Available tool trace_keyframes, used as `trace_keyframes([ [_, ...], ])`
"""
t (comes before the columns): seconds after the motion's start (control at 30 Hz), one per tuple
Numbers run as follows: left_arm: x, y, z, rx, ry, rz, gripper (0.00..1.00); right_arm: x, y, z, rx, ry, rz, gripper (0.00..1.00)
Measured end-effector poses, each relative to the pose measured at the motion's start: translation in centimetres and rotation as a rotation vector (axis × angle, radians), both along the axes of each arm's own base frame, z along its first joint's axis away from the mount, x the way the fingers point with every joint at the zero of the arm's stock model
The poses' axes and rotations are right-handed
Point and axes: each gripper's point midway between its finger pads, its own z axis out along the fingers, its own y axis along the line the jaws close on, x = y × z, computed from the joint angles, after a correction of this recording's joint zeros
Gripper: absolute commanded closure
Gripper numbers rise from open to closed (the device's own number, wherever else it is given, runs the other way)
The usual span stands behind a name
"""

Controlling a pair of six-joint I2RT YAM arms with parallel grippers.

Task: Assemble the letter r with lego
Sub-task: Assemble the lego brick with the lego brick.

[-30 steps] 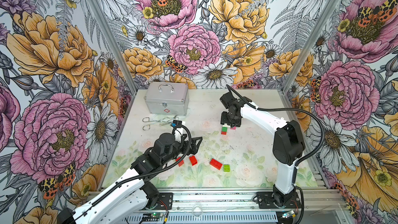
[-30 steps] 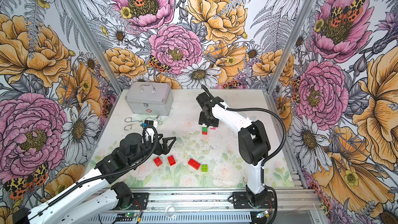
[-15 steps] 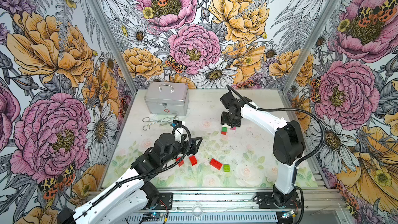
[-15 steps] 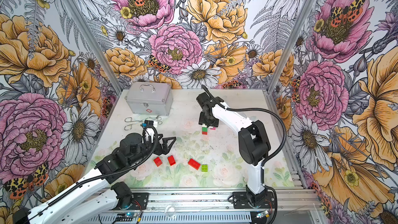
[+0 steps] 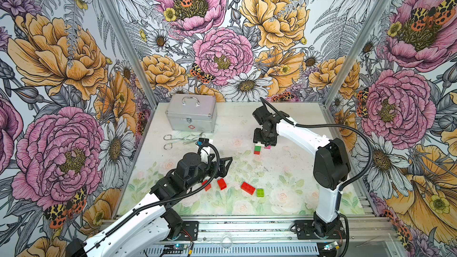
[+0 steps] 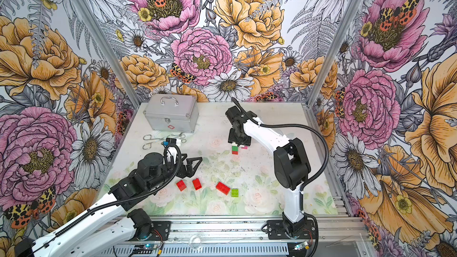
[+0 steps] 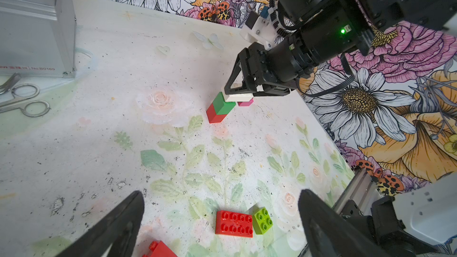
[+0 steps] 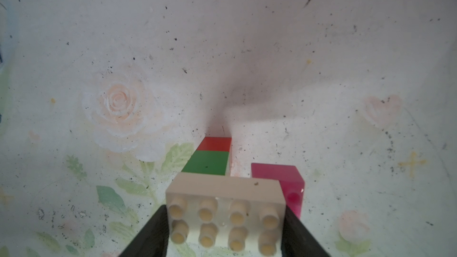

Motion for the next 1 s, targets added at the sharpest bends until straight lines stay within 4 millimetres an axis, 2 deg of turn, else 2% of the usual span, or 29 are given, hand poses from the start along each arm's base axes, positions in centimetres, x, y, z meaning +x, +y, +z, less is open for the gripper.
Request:
trace_keyframes([
  [0.37,0.02,-0.02,0.02,-0.002,-0.002,0.0,0.01,-0.3,0.46,-0.01,0.0,0.001,0.013,0.66],
  [1.0,0.0,-0.01,0.04,-0.002,-0.002,0.0,0.01,-0.11,-0.19,-0.39,0.008,0.008,-0.004,0.66],
])
